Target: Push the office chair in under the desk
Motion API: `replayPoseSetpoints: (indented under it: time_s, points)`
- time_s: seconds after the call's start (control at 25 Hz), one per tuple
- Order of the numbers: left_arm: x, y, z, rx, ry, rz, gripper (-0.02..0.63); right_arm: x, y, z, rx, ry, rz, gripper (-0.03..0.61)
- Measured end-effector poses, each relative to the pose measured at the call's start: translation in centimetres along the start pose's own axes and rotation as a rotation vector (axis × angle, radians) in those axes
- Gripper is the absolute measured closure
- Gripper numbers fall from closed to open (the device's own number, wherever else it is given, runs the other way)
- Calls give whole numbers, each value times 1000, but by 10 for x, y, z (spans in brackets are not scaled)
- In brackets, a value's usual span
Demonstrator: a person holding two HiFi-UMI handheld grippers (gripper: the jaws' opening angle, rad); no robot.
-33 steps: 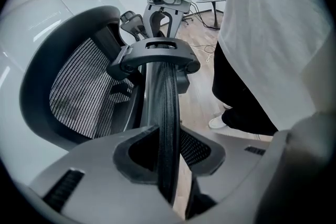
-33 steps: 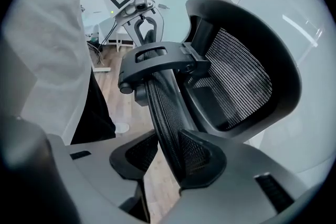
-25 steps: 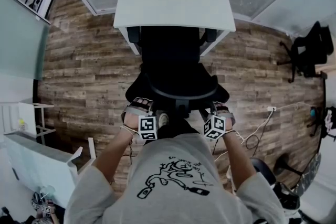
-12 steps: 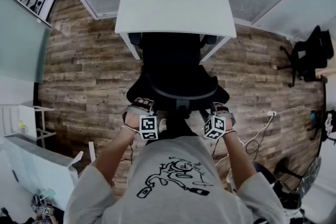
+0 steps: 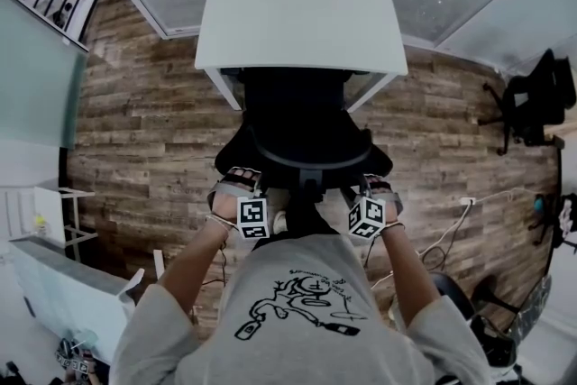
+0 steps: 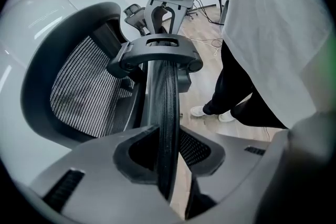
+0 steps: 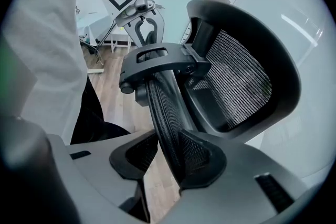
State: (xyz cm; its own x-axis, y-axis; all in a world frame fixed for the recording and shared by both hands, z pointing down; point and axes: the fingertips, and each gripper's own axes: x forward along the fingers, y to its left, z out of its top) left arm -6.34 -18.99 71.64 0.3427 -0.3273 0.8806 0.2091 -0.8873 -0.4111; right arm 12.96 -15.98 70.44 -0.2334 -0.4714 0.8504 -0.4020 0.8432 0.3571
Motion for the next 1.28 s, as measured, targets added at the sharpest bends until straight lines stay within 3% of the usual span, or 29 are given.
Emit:
replayPoseSetpoints:
  time_s: [0.8,1.28]
  points:
    - [34,91,-15,-13,46,2,507,39,-90,12,9,9,30,433]
    - [46,121,-16,-24,62,2,506,52,-124,12,2,22,38,433]
